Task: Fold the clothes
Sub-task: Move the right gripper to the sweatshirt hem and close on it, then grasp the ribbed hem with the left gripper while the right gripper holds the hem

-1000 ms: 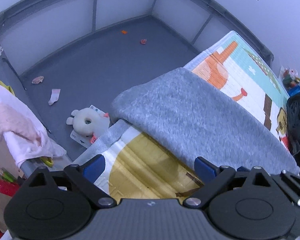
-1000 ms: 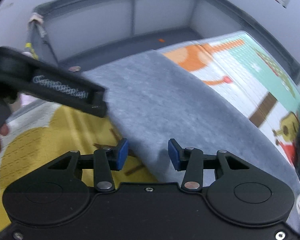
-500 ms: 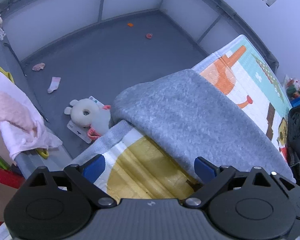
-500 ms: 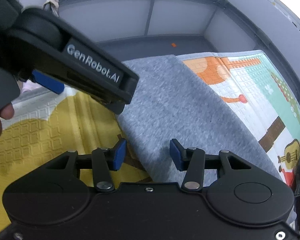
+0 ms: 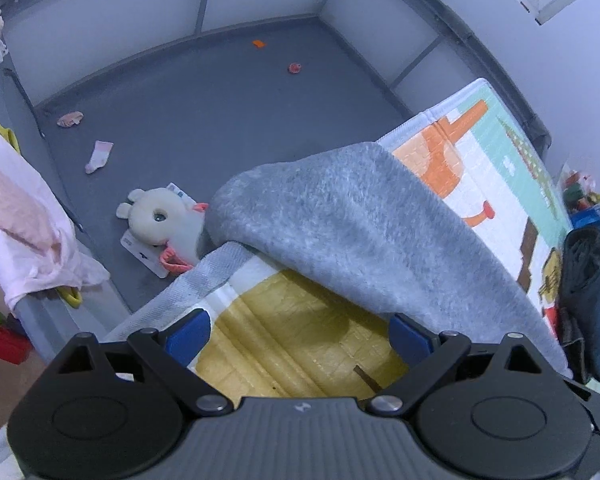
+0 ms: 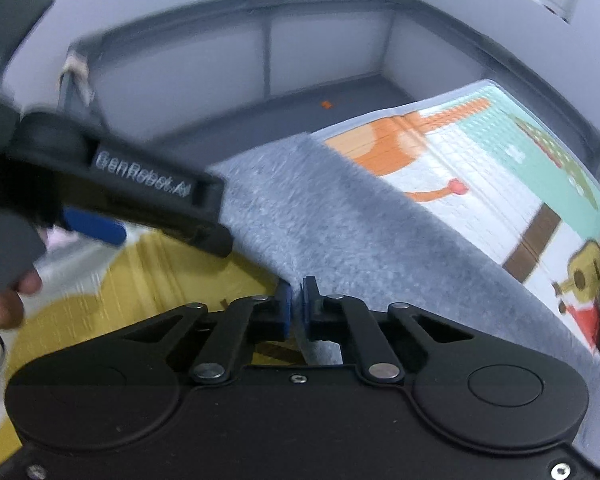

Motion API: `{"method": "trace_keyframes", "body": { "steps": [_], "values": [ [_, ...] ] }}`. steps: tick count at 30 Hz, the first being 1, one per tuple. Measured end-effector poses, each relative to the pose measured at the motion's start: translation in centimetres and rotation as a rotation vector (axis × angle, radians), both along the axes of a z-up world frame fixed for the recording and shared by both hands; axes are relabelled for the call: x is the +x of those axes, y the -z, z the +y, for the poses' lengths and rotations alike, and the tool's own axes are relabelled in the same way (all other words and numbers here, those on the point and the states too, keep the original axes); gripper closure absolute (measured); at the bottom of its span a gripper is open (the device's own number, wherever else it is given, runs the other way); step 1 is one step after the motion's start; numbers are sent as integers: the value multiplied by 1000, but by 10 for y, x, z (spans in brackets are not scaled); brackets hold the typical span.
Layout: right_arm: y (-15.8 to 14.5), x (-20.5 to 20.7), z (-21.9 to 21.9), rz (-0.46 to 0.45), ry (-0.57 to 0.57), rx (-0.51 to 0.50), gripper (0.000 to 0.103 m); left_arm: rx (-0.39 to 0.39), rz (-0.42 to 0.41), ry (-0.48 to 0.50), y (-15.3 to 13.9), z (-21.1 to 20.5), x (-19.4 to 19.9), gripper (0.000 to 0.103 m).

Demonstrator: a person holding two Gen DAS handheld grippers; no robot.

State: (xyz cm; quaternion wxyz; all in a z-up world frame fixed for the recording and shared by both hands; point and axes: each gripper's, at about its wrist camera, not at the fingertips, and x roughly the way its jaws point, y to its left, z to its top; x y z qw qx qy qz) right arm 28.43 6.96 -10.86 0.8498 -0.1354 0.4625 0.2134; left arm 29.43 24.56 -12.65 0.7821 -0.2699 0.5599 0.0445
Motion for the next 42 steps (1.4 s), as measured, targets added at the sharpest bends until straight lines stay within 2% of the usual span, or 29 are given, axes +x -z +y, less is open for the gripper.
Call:
{"method": "trace_keyframes", "body": {
  "steps": [5,12,22,34,42],
  "values": [
    [-24,-5,-24,2,95,89,99,-52,-7,0,-2,-2,-1,6],
    [-45,-15,-59,-22,196,148,99,-95,-56,15,-19,-11,-2,5],
    [-72,-42,-129,-67,395,155,99,-99,-77,41,-33,-26,-2,5],
    [-81,-115,-206,-74,619,146,99,-85,-40,144,-26,-75,-2,5],
    [-64,-166,-253,-20,803,156,99,-69,9,211,-10,-107,-2,5]
  ]
}}
